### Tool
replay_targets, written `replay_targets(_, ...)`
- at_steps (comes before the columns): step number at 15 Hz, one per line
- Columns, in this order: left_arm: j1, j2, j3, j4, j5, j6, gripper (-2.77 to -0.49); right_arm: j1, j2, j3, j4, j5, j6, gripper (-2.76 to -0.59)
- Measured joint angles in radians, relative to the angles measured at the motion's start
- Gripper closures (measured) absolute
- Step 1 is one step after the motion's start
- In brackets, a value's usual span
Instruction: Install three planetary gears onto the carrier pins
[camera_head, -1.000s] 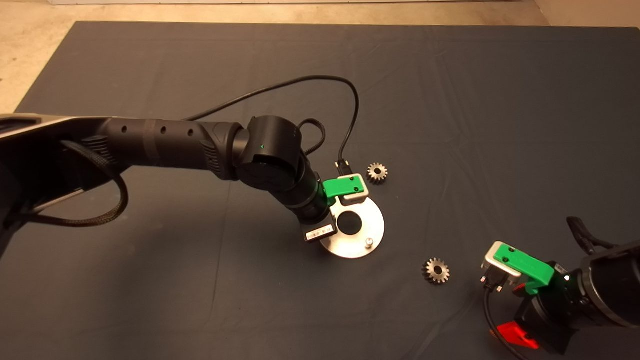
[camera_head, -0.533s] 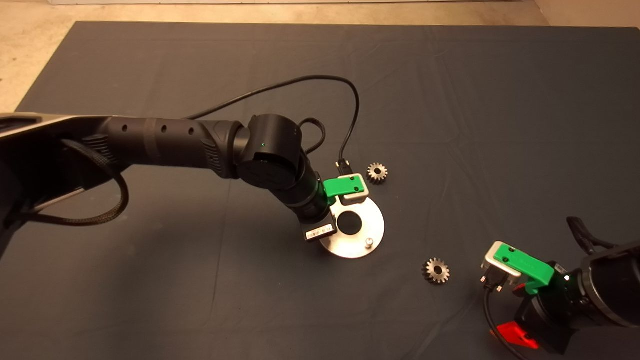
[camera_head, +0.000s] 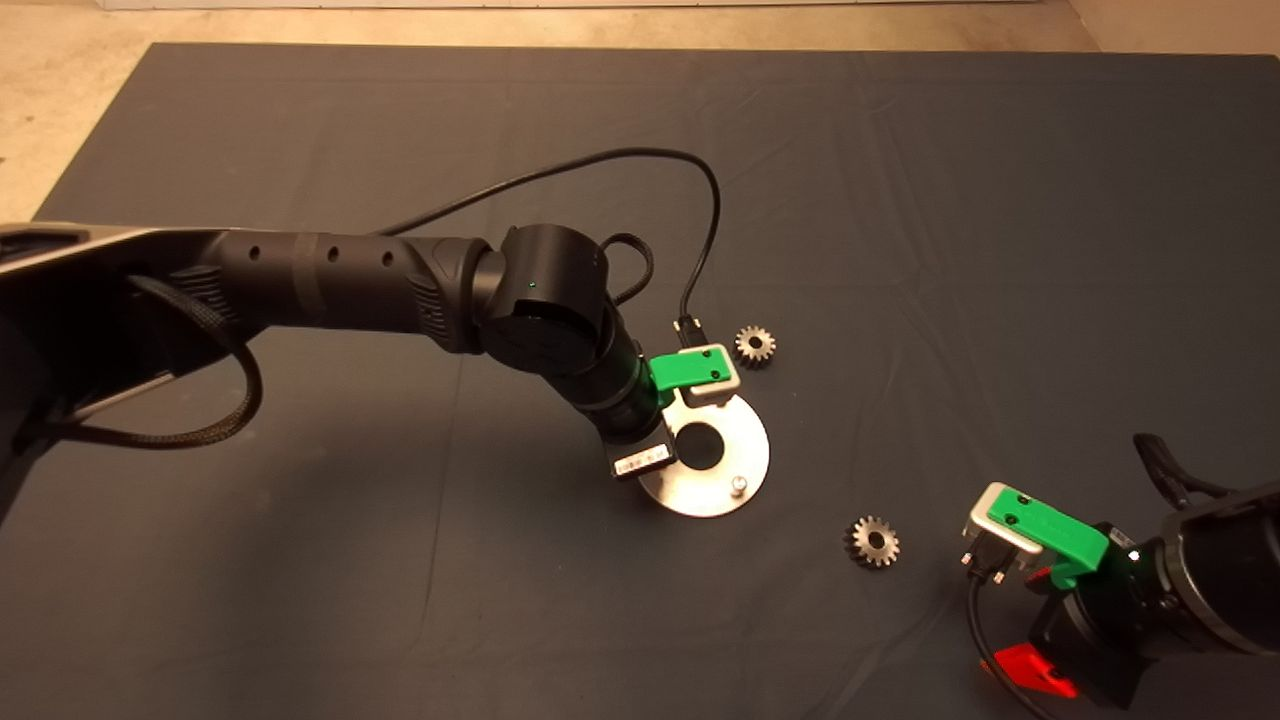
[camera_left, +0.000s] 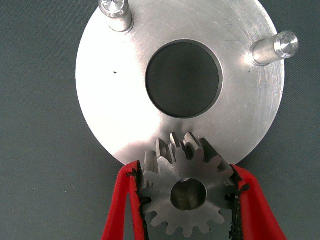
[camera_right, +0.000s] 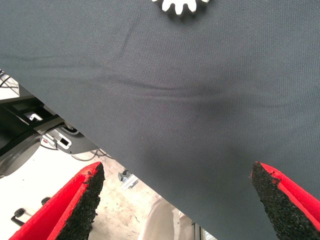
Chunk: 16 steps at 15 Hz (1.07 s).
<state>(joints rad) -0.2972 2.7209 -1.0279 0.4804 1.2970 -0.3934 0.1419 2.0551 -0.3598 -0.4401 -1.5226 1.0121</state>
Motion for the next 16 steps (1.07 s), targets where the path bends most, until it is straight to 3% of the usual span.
replay_targets(11,0.0,0.0,0.0,0.001,0.0,0.003,-0.59,0.0,0.0,0.0,0.0,0.0,0.0,-2.18)
replay_targets(16,0.001,0.0,0.0,0.0,-0.006,0.026,-0.59,0.0,0.0,0.0,0.0,0.0,0.002,-2.18)
